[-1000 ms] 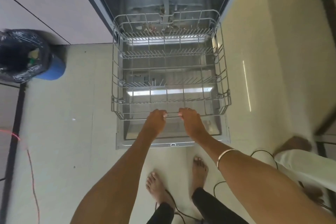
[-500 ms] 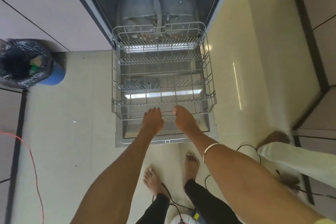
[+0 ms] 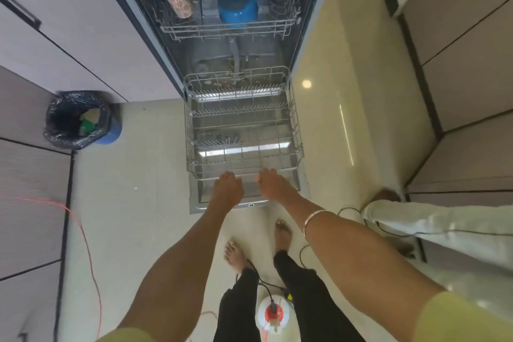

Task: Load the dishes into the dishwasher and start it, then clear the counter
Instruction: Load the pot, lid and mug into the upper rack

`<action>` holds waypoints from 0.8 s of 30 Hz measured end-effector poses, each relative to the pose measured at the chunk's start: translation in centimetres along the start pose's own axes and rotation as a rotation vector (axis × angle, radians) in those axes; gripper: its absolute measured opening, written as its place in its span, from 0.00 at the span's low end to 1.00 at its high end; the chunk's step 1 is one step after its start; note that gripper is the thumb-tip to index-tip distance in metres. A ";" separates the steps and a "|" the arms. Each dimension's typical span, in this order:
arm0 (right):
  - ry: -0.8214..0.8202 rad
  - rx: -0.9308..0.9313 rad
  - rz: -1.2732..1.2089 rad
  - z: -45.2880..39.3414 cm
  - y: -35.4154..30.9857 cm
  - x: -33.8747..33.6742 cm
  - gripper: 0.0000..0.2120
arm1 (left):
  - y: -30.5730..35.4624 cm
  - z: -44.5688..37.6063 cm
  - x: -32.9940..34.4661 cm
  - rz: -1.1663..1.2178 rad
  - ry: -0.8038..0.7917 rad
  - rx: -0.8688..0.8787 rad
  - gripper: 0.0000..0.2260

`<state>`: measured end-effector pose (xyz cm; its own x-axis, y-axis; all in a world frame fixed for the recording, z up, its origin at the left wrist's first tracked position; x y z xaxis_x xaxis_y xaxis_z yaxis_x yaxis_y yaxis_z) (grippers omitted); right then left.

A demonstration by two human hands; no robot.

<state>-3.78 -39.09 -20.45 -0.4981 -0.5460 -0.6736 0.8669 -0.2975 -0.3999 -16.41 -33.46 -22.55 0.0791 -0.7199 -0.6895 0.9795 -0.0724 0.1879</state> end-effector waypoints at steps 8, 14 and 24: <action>-0.121 0.057 0.022 6.0 -2.9 -1.7 0.21 | 1.3 9.6 -4.6 -0.021 0.009 0.045 0.18; -0.082 0.064 0.047 8.5 -4.5 -3.7 0.17 | 1.8 12.9 -6.1 -0.013 0.044 0.063 0.17; -0.054 -0.007 0.129 7.9 -5.1 -6.0 0.18 | 3.9 14.4 -9.1 -0.070 0.105 0.103 0.18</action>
<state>-5.10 -40.48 -9.47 -0.3809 -0.6211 -0.6850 0.9234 -0.2171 -0.3166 -15.97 -37.16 -5.44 0.0352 -0.6347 -0.7719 0.9596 -0.1943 0.2036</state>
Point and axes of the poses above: each hand's wrist, its own z-axis away from the middle knuckle, its own x-axis out of the palm, y = z × x, the point moved 7 cm from there along -z, towards the middle knuckle, and after that the axes turned 11 degrees about -x, right-handed, at the moved point
